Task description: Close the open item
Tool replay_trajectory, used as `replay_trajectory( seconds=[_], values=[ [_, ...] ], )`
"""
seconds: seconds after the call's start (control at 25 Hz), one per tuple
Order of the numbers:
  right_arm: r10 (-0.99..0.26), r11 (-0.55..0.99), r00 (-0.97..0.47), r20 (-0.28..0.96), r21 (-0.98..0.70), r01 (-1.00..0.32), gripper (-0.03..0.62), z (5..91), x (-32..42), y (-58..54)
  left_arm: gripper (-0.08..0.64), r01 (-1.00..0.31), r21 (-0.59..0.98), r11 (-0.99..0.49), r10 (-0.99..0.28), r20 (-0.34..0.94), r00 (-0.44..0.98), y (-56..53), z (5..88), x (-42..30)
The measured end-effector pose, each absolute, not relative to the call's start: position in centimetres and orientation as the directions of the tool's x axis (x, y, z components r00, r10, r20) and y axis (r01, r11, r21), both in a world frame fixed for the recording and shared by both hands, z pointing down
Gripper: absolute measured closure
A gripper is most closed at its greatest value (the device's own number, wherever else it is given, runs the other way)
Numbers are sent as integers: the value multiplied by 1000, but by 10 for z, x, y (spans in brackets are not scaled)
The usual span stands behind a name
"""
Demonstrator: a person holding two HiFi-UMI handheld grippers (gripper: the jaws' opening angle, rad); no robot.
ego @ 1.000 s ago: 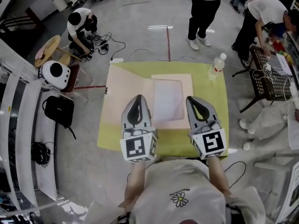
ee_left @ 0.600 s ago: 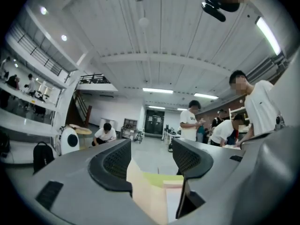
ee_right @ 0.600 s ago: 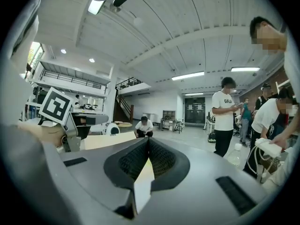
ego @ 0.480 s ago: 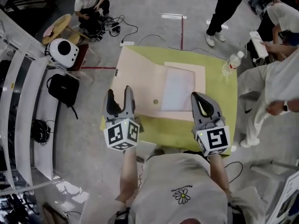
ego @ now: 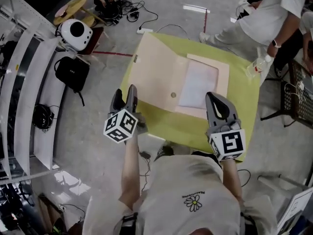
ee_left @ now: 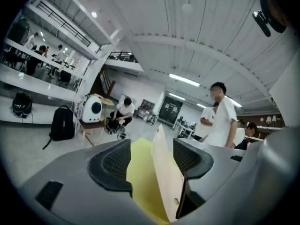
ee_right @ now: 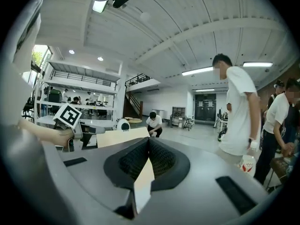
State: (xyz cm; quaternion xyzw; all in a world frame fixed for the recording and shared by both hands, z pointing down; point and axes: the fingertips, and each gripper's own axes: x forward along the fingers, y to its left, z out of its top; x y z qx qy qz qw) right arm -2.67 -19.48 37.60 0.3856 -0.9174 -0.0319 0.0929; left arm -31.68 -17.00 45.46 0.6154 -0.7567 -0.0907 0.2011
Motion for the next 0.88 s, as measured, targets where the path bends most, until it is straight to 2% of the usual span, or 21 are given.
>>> replay_trajectory(
  seconds=[0.2,0.36,0.88],
  values=[
    [-723,691,-673,159,147,-708,578,374,-27,-193,391,-889,407,212,-963,242,-119,-166,470,-317],
    [-736,677,-655,172,154,-720,578,376,-20,-191,529,-887,418,194,-966,238,-99,-163,469,-312],
    [-794,605,-579,182,158,-780,578,384,12,-188,543,-944,321,78,-988,149,-31,-164,436,-264]
  ],
)
